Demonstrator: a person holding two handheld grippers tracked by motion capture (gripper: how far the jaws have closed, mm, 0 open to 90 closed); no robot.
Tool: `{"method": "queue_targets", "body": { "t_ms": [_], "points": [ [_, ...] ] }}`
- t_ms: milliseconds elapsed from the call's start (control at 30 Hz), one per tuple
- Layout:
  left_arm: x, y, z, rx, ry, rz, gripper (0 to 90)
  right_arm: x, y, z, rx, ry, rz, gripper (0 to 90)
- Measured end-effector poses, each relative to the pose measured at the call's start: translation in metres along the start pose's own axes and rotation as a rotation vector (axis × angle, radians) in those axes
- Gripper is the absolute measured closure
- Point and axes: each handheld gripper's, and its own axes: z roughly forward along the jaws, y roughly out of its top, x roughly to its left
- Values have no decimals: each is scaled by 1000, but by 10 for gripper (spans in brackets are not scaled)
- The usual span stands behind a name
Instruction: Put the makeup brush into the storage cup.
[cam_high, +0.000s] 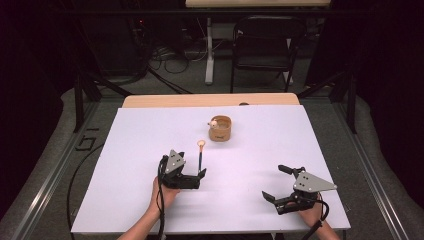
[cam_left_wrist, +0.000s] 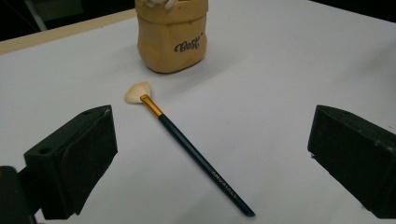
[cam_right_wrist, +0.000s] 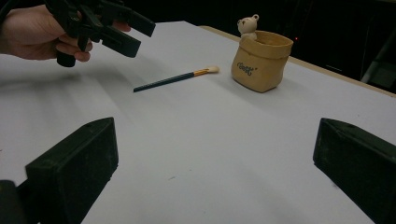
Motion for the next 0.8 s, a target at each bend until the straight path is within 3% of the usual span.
{"method": "queue_targets", "body": {
  "t_ms": [267,300,500,800],
  "points": [
    [5,15,5,49,31,-35,12,0,0,0,-2,1,1,0],
    [4,20,8,79,53,-35,10,0,0,0,1,0,0,0],
    [4,27,15,129,60,-47,10,0,0,1,1,-2,1,0],
    [4,42,28,228,46,-108,31,1,0,2,0,13,-2,0]
  ]
}}
